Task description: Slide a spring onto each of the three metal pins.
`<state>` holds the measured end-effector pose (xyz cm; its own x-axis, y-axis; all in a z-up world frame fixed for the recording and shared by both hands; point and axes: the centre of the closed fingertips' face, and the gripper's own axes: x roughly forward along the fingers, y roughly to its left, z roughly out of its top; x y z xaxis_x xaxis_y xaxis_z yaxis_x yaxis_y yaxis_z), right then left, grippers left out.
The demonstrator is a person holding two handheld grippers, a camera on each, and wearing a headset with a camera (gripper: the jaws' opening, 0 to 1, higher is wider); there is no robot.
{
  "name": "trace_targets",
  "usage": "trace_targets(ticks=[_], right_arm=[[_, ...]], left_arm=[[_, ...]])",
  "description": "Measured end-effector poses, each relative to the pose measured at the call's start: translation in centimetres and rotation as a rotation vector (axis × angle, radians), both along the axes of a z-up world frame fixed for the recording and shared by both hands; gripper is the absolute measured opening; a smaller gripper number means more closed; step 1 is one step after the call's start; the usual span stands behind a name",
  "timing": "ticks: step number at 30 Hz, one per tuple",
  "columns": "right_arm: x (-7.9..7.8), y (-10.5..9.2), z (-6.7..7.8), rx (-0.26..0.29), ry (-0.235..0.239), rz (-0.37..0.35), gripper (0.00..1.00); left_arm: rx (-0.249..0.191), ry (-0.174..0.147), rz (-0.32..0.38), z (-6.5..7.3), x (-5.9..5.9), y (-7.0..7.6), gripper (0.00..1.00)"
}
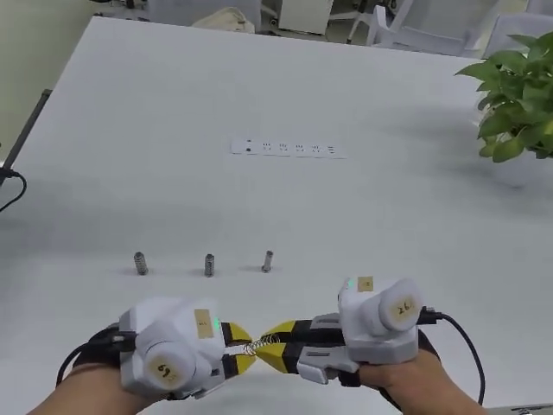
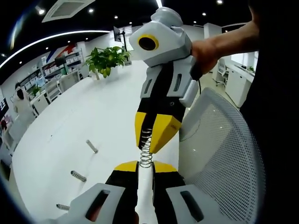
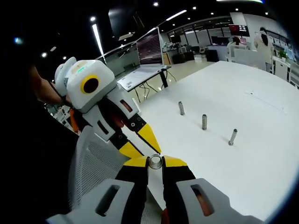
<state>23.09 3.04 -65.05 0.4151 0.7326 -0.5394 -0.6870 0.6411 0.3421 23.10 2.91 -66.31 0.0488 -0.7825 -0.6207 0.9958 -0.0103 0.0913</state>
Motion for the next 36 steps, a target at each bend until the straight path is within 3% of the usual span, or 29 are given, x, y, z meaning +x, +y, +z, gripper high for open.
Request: trace_targets(ticks=[23,36], right_arm=[[0.3,-3.3,-0.9,-0.029,0.014,-0.103,0.08],[1.9,-5.1,-1.2,-0.077,0.011,-0.122,0.08]], left_arm=[[-0.080,0.094,0.266,0.4,4.0,3.7,0.10],[-0.082,0.111,0.371,0.1,5.7,6.3,0.19]])
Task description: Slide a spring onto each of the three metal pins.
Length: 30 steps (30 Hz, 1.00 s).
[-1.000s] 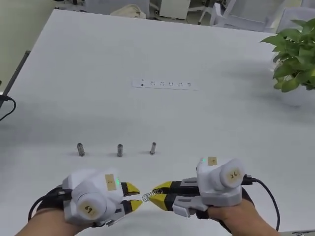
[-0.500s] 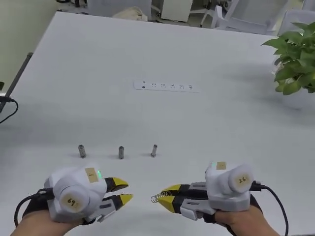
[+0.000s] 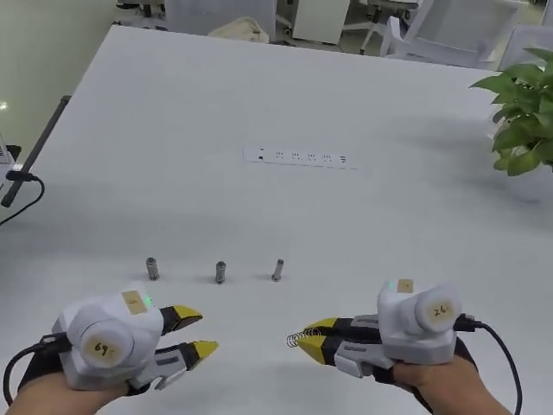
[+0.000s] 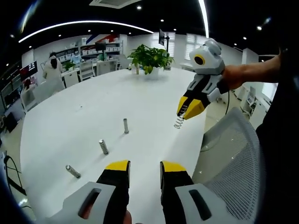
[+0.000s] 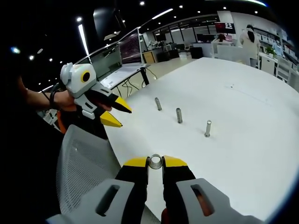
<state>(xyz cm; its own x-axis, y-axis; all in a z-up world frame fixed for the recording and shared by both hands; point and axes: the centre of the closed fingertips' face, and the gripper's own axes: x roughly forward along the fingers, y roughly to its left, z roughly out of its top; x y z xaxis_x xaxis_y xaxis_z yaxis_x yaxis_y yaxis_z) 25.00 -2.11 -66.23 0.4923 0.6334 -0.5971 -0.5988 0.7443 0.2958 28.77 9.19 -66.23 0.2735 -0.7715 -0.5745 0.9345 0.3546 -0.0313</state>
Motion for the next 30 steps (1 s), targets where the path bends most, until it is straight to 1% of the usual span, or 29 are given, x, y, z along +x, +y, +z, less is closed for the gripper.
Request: trace_targets(ticks=[3,7,11,17,20,25,30], right_arm=[[0.4,-0.3,0.1,-0.008,-0.005,-0.001,0.08],[1.0,-0.8,0.2,-0.024,-0.011,0.003,0.08],[1.7,-1.5,0.0,-0.047,-0.011,0.001,0.08],[2.7,-2.5,-0.6,-0.096,-0.009,0.004,0.08],[3.2,-2.7,-0.6,-0.099,-0.011,0.005,0.08],[4.2,-3.1,-1.0,-0.119,-0.009,0.014,0.08],[5.6,-3.6,-1.1,-0.143,-0.012,0.016,0.08]], left_arm=[[-0.010,0.008,0.024,0.1,0.4,0.6,0.20],[-0.007,0.004,0.045,0.1,0.9,1.2,0.22],[-0.010,0.009,0.067,0.1,1.2,2.1,0.25],[-0.010,0.013,0.110,-0.1,1.7,3.7,0.28],[-0.010,0.013,0.130,-0.1,2.0,4.4,0.31],[-0.008,0.019,0.163,-0.3,2.2,5.6,0.33],[-0.012,0.020,0.191,-0.3,2.5,6.7,0.36]])
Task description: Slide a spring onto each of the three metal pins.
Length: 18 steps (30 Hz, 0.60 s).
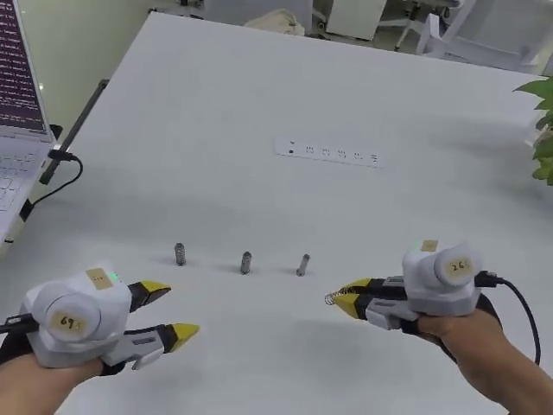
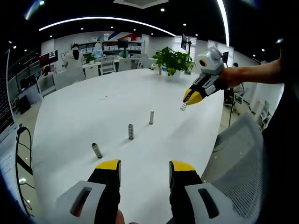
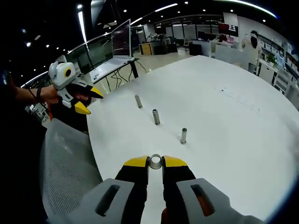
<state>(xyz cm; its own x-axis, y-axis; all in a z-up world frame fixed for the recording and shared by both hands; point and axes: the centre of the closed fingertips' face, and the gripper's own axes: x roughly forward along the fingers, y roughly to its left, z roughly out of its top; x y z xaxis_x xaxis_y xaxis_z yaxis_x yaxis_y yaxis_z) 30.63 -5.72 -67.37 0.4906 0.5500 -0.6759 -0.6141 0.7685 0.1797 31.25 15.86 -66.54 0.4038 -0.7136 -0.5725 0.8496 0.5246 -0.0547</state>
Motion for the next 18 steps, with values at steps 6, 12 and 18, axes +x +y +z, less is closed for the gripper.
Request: trace_targets(ticks=[6,12,18], right_arm=[[1.6,-0.3,-0.5,-0.029,0.001,0.006,0.08],[3.2,-0.3,-0.7,-0.046,0.001,0.012,0.08],[4.7,-0.3,-1.3,-0.071,0.000,0.010,0.08]], left_arm=[[-0.004,0.000,0.040,0.2,0.5,1.2,0.40],[-0.009,0.003,0.072,0.7,0.6,2.1,0.44],[-0.031,0.018,0.108,1.0,0.7,3.1,0.50]])
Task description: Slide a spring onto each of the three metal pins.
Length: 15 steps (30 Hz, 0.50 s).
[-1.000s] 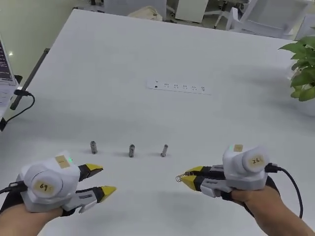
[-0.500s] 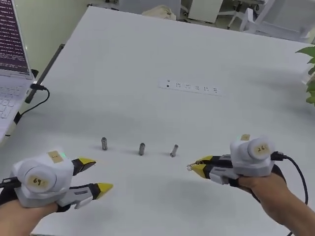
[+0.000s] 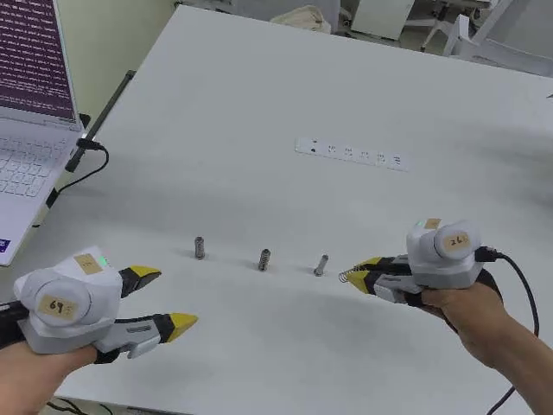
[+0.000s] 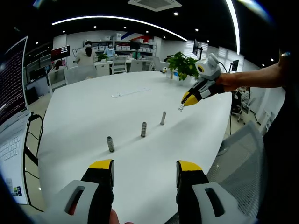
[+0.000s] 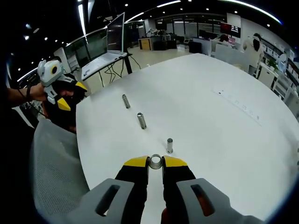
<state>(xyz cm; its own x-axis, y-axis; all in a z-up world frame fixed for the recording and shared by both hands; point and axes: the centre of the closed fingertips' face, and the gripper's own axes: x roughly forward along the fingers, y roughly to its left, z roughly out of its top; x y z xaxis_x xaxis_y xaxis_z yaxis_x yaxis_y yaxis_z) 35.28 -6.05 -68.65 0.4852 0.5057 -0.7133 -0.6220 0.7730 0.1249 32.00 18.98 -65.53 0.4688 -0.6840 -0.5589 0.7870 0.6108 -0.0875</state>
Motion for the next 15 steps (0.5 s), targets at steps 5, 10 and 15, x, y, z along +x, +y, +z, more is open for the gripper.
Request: trace_targets(ticks=[5,10,15], right_arm=[[1.0,0.1,-0.4,-0.003,0.000,-0.010,0.08],[1.9,0.2,-1.0,-0.021,0.004,-0.010,0.09],[2.6,0.3,-1.3,-0.035,0.002,-0.014,0.09]], left_arm=[[0.003,-0.004,0.009,0.2,0.1,0.4,0.53],[0.008,-0.001,0.024,0.2,0.0,1.2,0.55],[0.013,0.005,0.038,-0.1,0.1,2.0,0.55]])
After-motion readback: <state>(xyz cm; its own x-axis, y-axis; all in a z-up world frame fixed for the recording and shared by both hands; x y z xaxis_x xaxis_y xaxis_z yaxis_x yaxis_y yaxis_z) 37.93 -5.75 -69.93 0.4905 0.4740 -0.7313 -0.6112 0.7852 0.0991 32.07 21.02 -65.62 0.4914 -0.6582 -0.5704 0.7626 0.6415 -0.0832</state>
